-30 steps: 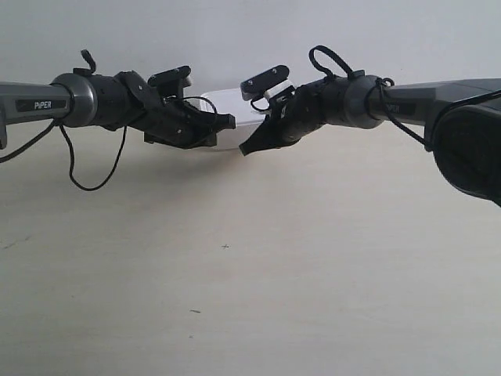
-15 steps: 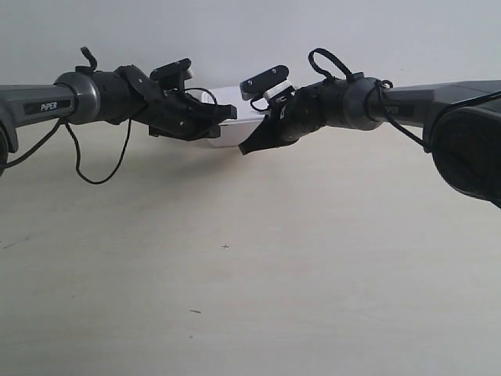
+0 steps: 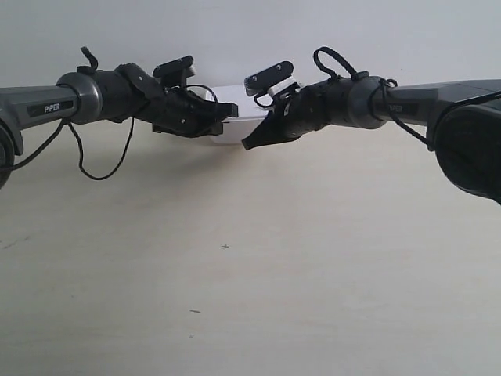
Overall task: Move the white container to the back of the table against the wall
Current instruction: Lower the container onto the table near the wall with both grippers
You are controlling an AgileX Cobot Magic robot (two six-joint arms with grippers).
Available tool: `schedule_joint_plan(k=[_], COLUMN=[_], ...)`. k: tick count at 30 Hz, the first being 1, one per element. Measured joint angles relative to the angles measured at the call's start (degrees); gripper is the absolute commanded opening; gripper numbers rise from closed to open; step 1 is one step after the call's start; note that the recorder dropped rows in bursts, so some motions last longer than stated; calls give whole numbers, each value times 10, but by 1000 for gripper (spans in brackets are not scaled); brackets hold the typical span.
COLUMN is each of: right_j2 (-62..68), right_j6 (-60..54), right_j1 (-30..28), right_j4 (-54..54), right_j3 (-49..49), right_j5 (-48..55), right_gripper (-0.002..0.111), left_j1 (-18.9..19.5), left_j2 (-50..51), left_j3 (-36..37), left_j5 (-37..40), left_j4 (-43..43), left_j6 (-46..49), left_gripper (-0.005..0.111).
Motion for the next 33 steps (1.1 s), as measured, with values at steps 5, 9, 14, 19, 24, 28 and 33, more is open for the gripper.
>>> schedule_joint_plan(k=[5,9,14,19,24,28,33], right_j2=[0,0,2,7,7,7,7], right_j6=[0,0,0,0,0,0,0], right_j1=[0,0,-1,-5,-7,-7,-7], right_j4=[0,0,0,0,0,0,0], right_j3=[0,0,0,0,0,0,0], right_j5=[-7,-7,-8,-6,-6,-5,3], right_gripper=[0,0,0,0,0,0,0], left_j1=[1,4,5,8,9,9,9], left_j2=[12,12,12,12,12,12,6], left_j3=[-17,-18,-18,-20,-20,-20,-10], left_j5=[14,18,19,25,32,50,59], left_j4=[-4,-5,-5,-6,-6,-6,-6], left_j6=[10,17,21,25,27,28,28], left_gripper=[0,0,0,0,0,0,0])
